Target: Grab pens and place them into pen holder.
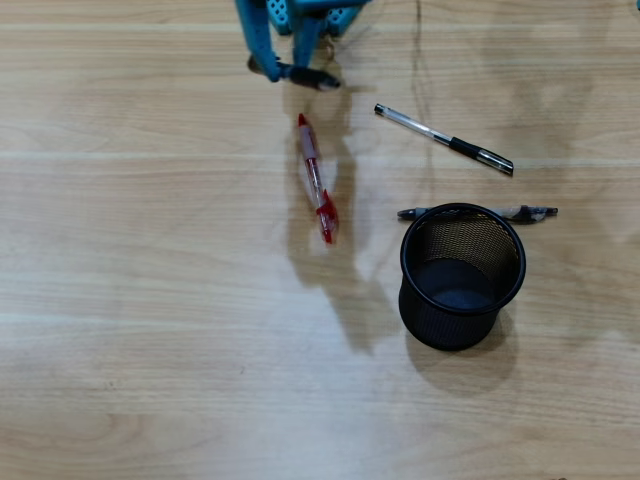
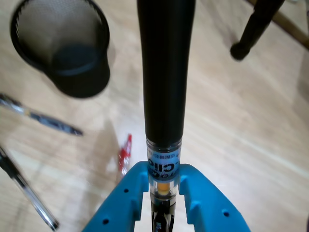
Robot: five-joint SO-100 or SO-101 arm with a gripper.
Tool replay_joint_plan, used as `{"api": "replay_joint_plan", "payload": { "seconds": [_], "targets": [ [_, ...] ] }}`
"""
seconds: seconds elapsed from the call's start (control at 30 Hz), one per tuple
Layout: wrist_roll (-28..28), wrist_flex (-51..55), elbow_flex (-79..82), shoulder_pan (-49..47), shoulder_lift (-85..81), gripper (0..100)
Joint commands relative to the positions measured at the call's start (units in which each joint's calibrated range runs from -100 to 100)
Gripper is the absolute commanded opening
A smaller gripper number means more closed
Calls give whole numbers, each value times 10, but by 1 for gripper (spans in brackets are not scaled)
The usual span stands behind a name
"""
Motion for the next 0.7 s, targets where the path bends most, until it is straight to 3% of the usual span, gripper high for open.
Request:
{"api": "replay_joint_plan", "payload": {
  "seconds": [0.0, 0.37, 0.67],
  "targets": [
    [-38, -151, 67, -88, -73, 2],
    [-92, -524, 233, -194, -52, 2],
    [-113, -677, 244, -205, 75, 2]
  ]
}}
